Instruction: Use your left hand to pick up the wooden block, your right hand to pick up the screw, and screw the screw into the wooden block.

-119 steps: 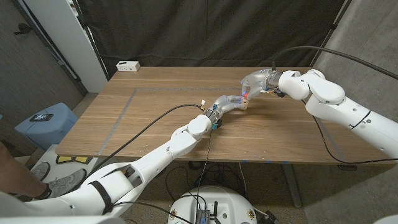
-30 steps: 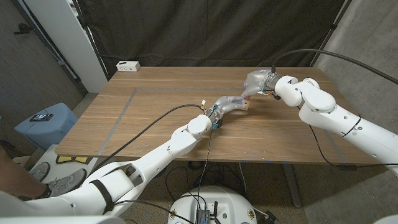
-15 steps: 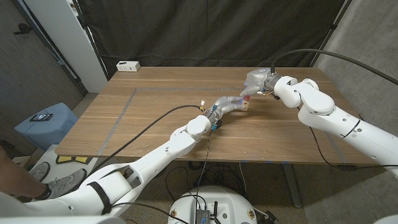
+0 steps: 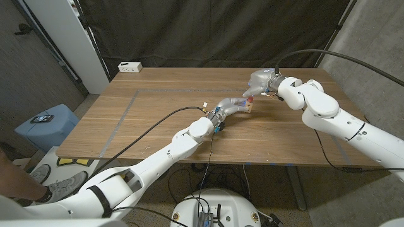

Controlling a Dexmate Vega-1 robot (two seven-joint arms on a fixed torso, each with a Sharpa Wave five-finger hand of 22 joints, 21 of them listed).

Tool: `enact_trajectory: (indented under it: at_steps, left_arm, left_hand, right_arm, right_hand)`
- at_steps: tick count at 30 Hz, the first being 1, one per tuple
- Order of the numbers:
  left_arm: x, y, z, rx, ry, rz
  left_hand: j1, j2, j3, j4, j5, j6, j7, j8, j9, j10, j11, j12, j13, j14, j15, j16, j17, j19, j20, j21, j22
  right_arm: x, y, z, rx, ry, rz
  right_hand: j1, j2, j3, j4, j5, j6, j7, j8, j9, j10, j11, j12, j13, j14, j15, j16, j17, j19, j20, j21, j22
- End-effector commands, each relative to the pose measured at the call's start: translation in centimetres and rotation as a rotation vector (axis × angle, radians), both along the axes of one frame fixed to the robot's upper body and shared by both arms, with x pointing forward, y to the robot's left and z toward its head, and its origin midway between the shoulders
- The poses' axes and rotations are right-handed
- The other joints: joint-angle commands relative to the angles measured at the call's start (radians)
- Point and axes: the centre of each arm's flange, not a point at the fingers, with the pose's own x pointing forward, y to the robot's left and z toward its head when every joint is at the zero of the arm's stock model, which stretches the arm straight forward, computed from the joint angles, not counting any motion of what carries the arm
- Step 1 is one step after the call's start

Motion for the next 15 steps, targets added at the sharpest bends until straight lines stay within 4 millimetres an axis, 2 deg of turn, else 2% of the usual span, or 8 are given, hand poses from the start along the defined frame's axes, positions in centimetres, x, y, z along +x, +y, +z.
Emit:
enact_trajectory:
  at_steps: [1, 9, 10, 11, 15]
  left_arm:
    - [0.0, 0.1, 0.1, 0.001, 0.0, 0.0]
    - [0.1, 0.2, 0.2, 0.0, -0.003, 0.003]
    - [0.1, 0.2, 0.3, 0.001, -0.004, 0.003]
    - [0.2, 0.2, 0.3, -0.001, -0.003, 0.003]
    - [0.2, 0.2, 0.3, -0.002, -0.004, 0.004]
  left_hand:
    - [0.001, 0.013, 0.008, -0.001, 0.008, 0.004, 0.002, 0.008, 0.004, 0.005, 0.001, 0.008, 0.006, 0.003, -0.051, 0.002, 0.0, 0.006, 0.007, 0.0, 0.005]
    - [0.0, 0.013, 0.009, -0.001, 0.008, 0.003, 0.003, 0.007, 0.004, 0.006, 0.0, 0.008, 0.006, 0.003, -0.05, 0.001, 0.0, 0.006, 0.008, 0.0, 0.005]
    - [-0.001, 0.013, 0.009, 0.0, 0.008, 0.003, 0.004, 0.008, 0.004, 0.006, 0.0, 0.008, 0.006, 0.003, -0.05, 0.001, 0.0, 0.005, 0.008, 0.0, 0.005]
    - [-0.001, 0.013, 0.009, -0.001, 0.008, 0.003, 0.004, 0.008, 0.004, 0.006, 0.0, 0.008, 0.006, 0.004, -0.05, 0.002, 0.0, 0.006, 0.008, 0.0, 0.005]
    - [-0.001, 0.012, 0.009, -0.001, 0.008, 0.004, 0.005, 0.008, 0.004, 0.005, 0.0, 0.008, 0.006, 0.003, -0.051, 0.001, -0.001, 0.006, 0.008, 0.0, 0.005]
  right_arm:
    - [-0.3, -0.7, 0.4, 0.059, -0.015, -0.005]
    - [-0.6, -1.7, 0.6, 0.154, -0.04, 0.012]
    - [-0.7, -1.8, 0.6, 0.171, -0.041, 0.016]
    - [-0.7, -2.0, 0.6, 0.19, -0.041, 0.02]
    - [-0.8, -2.5, 0.4, 0.249, -0.043, 0.032]
  right_hand:
    - [-0.016, 0.002, -0.006, 0.001, 0.008, -0.017, 0.002, -0.014, 0.004, -0.003, 0.014, -0.005, 0.004, -0.008, -0.1, -0.004, 0.001, -0.009, -0.02, -0.005, 0.002]
    - [-0.031, 0.007, -0.014, 0.004, 0.008, -0.058, 0.008, -0.044, 0.005, -0.012, 0.026, -0.012, 0.004, -0.012, -0.09, -0.008, 0.003, -0.014, -0.014, -0.007, 0.002]
    - [-0.031, 0.008, -0.015, 0.002, 0.008, -0.058, 0.008, -0.048, 0.005, -0.014, 0.047, -0.013, 0.005, -0.012, -0.09, -0.01, 0.002, -0.015, -0.013, -0.007, 0.002]
    - [-0.033, 0.01, -0.016, 0.001, 0.008, -0.062, 0.01, -0.053, 0.005, -0.014, 0.032, -0.014, 0.005, -0.014, -0.089, -0.011, 0.002, -0.015, -0.012, -0.007, 0.002]
    - [-0.034, 0.013, -0.017, -0.001, 0.008, -0.083, 0.012, -0.068, 0.006, -0.016, 0.032, -0.016, 0.005, -0.018, -0.08, -0.015, 0.002, -0.018, -0.01, -0.008, 0.002]
